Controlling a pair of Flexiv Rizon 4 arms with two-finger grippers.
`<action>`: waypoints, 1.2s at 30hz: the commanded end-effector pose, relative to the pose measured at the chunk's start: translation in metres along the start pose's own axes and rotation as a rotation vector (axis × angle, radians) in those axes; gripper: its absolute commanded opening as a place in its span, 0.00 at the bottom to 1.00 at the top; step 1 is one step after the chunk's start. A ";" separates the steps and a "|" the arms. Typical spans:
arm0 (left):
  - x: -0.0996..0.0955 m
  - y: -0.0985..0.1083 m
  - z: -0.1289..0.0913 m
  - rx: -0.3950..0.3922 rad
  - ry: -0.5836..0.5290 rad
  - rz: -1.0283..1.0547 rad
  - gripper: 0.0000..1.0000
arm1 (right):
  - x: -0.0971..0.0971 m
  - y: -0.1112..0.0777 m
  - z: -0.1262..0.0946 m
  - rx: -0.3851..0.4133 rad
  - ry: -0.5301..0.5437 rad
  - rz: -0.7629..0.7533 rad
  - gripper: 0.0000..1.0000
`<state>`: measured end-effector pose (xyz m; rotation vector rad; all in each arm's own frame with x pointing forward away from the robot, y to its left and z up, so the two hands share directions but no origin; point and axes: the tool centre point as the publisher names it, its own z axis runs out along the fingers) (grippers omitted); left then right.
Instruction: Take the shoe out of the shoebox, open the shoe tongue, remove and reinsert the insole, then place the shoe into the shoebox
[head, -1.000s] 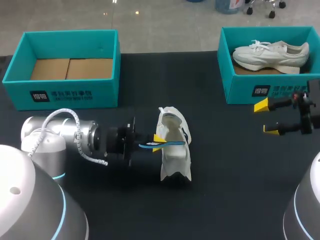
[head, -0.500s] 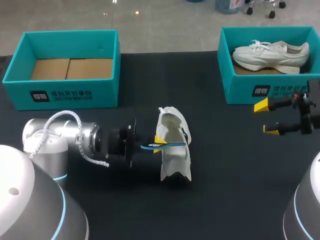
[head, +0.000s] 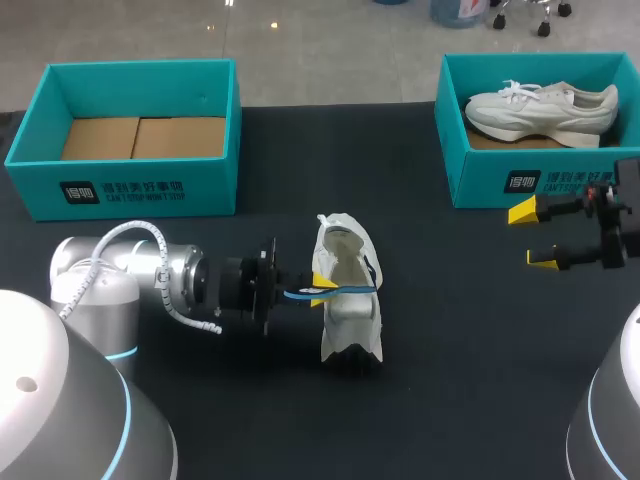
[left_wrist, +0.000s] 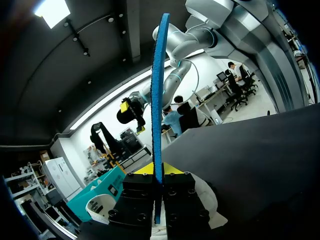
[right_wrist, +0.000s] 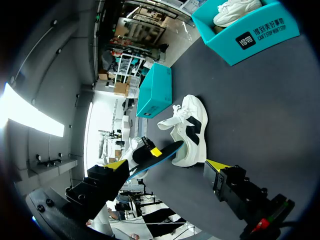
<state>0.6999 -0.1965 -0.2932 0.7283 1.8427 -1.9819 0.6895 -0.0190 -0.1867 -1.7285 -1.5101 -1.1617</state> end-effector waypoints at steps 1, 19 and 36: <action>0.000 0.001 0.001 0.000 -0.002 0.001 0.00 | 0.000 -0.001 0.000 -0.003 -0.002 0.001 1.00; -0.004 0.016 -0.004 0.016 0.009 0.085 0.00 | 0.000 -0.001 0.000 -0.003 -0.002 0.001 1.00; -0.004 0.038 -0.002 0.028 0.008 0.066 0.00 | 0.000 -0.001 0.000 -0.003 -0.002 0.001 1.00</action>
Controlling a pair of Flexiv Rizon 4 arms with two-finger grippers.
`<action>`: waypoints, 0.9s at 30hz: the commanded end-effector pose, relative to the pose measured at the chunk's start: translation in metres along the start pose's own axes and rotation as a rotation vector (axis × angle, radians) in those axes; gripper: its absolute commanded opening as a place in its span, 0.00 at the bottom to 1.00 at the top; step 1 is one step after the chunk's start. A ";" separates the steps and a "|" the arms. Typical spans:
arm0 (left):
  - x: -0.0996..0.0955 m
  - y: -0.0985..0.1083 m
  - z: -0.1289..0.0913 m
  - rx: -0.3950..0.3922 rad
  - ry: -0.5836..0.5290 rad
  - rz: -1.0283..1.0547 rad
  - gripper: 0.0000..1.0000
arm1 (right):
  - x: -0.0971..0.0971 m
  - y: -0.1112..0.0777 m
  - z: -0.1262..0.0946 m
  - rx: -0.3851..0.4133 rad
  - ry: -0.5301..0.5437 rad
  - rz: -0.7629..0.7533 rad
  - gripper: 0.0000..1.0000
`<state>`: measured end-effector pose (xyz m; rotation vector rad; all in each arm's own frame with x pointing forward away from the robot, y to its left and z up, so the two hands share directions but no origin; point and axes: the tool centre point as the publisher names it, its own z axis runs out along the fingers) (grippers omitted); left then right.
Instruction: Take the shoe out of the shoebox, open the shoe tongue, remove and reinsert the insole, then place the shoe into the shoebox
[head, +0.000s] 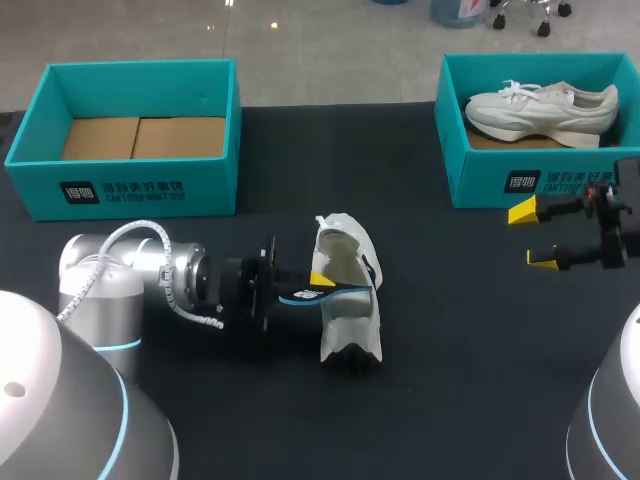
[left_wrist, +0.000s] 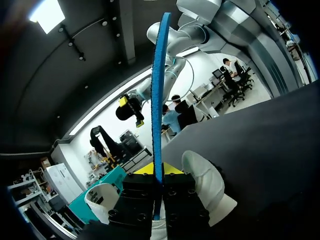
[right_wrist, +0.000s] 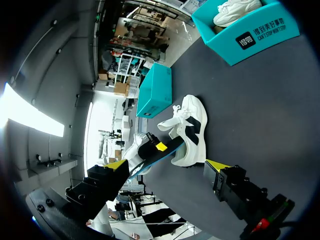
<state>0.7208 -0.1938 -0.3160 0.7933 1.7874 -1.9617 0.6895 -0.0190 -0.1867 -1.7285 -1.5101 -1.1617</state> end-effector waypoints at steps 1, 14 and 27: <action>0.000 0.009 0.004 0.008 -0.003 0.004 0.00 | 0.000 -0.001 0.000 -0.003 -0.002 0.001 1.00; -0.002 0.022 0.007 -0.040 0.000 -0.018 0.00 | 0.000 -0.001 0.000 -0.003 -0.002 0.001 1.00; 0.001 0.037 0.008 -0.078 -0.001 -0.065 0.00 | 0.000 -0.001 0.000 -0.003 -0.002 0.001 1.00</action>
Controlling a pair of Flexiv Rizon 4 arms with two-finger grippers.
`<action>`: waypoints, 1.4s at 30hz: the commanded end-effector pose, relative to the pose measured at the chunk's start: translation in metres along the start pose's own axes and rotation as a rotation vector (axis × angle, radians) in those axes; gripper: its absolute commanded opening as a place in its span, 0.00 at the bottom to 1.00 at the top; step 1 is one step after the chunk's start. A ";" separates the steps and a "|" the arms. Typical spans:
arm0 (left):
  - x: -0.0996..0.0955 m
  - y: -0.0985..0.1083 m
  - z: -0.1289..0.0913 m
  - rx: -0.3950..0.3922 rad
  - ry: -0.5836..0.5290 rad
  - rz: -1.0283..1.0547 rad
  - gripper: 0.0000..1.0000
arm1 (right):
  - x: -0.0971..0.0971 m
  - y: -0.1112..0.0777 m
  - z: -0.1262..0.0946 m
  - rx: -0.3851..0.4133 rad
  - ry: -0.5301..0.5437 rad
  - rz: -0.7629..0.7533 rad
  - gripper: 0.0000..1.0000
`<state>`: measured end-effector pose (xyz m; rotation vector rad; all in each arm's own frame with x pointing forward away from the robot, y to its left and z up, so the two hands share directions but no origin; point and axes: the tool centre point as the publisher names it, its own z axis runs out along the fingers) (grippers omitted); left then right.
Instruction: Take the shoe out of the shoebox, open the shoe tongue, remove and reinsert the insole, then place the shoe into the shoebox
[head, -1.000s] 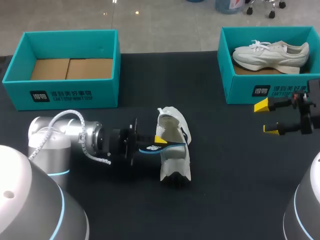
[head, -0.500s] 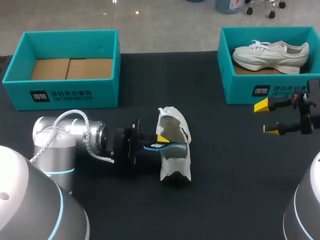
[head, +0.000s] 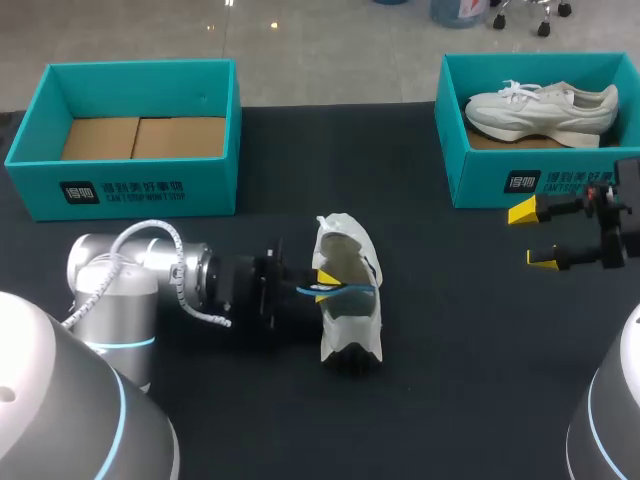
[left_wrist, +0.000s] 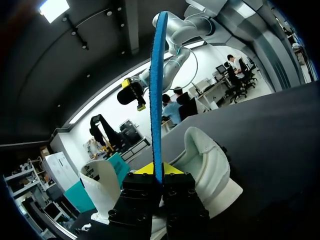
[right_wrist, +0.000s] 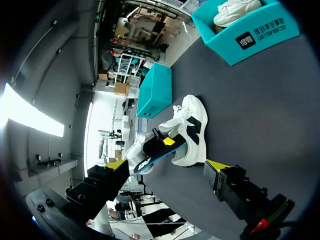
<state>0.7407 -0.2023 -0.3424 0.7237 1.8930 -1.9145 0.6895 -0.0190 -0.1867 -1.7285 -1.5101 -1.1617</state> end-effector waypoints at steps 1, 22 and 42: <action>0.000 0.001 0.004 0.000 0.001 -0.007 0.00 | 0.000 -0.001 0.000 -0.003 -0.002 0.001 1.00; -0.001 -0.023 0.005 0.015 0.006 0.018 0.23 | 0.000 -0.001 0.000 -0.003 -0.002 0.001 1.00; 0.000 -0.012 0.009 -0.023 0.030 0.008 0.00 | 0.000 -0.001 0.000 -0.003 -0.002 0.001 1.00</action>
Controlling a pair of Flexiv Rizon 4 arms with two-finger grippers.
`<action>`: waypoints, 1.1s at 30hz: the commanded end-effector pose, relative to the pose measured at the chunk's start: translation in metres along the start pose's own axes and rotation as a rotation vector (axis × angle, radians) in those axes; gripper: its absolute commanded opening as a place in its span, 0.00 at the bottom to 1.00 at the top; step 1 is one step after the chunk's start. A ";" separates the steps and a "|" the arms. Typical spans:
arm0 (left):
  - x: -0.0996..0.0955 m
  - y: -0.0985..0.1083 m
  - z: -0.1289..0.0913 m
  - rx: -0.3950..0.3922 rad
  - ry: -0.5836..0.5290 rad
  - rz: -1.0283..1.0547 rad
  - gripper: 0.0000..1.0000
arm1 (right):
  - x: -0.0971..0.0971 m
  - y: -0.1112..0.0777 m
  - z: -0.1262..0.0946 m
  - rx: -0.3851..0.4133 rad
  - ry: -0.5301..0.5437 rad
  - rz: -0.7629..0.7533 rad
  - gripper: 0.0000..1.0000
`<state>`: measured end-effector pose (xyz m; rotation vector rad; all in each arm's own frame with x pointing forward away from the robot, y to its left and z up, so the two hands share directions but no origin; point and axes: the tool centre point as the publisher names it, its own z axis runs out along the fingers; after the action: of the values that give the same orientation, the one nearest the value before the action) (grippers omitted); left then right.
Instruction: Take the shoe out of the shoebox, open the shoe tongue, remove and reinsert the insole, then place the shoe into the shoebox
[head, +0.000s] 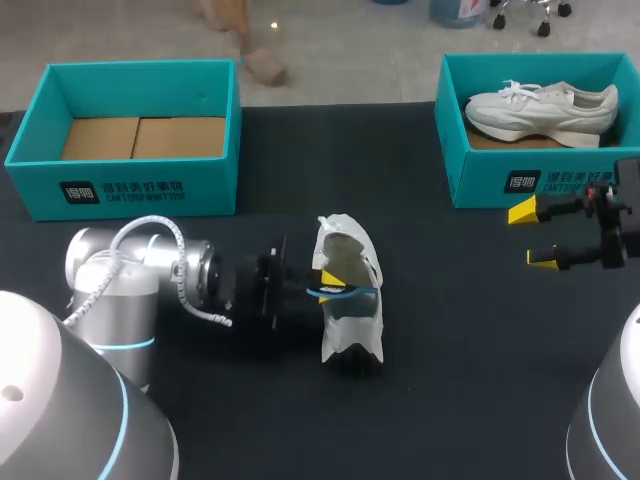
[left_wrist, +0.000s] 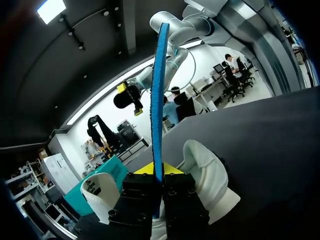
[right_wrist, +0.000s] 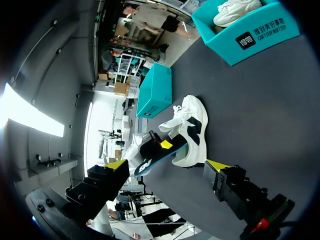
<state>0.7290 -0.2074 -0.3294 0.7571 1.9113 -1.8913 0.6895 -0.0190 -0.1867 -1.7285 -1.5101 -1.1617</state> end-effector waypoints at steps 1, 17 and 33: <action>-0.001 0.007 0.002 -0.009 0.003 -0.004 0.00 | 0.000 -0.001 0.000 -0.003 -0.002 0.001 1.00; 0.000 -0.004 0.002 -0.015 -0.003 -0.008 0.50 | 0.000 -0.001 0.000 -0.003 -0.002 0.001 1.00; 0.007 -0.009 0.003 -0.022 0.016 -0.004 0.00 | 0.000 -0.001 0.000 -0.003 -0.002 0.001 1.00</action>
<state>0.7149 -0.2056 -0.3242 0.7579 1.9356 -1.8685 0.6895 -0.0190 -0.1867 -1.7285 -1.5101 -1.1617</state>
